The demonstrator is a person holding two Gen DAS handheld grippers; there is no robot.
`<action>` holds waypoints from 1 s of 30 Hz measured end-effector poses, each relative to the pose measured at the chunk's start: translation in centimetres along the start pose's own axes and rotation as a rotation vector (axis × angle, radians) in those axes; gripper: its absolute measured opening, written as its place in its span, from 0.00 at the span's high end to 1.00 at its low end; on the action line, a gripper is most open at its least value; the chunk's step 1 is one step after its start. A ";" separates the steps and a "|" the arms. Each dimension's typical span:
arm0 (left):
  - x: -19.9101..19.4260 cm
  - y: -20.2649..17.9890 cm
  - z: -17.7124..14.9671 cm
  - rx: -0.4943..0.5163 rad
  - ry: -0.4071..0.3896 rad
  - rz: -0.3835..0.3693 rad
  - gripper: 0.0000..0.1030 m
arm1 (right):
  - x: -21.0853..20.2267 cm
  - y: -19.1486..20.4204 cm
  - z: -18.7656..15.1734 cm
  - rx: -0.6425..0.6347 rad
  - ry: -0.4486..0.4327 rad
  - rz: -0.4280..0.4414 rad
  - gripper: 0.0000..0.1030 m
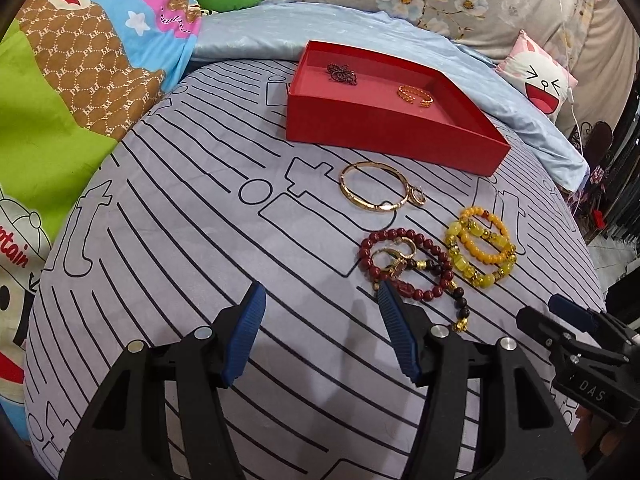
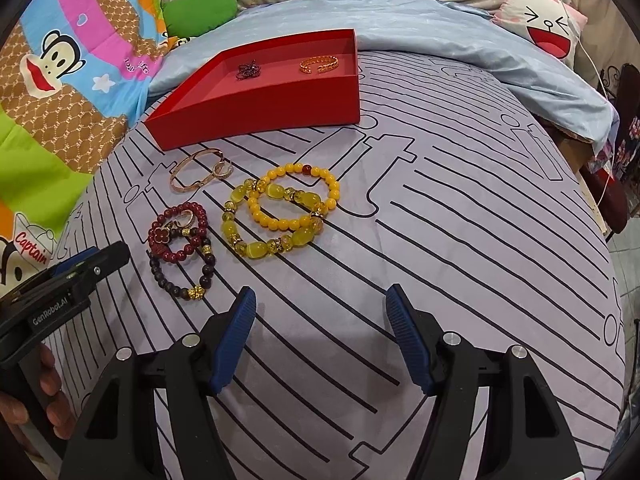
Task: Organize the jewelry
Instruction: 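Move left tool to the thin gold bangle and close on it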
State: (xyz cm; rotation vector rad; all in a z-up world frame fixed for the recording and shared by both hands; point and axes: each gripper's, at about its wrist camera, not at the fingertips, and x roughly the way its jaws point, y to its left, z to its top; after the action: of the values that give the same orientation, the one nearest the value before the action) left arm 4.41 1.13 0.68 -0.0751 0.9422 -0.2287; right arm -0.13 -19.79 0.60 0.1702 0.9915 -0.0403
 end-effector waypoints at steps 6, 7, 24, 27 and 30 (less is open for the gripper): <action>0.7 -0.3 1.0 0.004 -0.010 0.006 0.44 | 0.4 0.3 0.7 -0.011 -0.005 0.004 0.37; 0.9 -0.5 1.3 0.009 -0.012 0.006 0.40 | 0.4 0.3 0.8 -0.009 -0.005 0.005 0.37; 7.2 -4.4 5.3 0.189 -0.007 0.040 0.31 | 2.1 -0.8 3.2 0.026 0.000 0.004 0.37; 7.6 -4.8 5.7 0.203 -0.012 0.039 0.31 | 2.4 -1.0 3.4 0.033 0.003 0.005 0.37; 8.0 -4.8 6.3 0.201 -0.013 0.037 0.31 | 2.7 -1.1 3.5 0.036 0.005 0.005 0.37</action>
State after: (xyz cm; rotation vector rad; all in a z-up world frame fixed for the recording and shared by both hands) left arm 13.29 -5.56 -1.14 0.1252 0.9026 -0.2872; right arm 4.18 -21.30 0.08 0.2060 0.9958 -0.0532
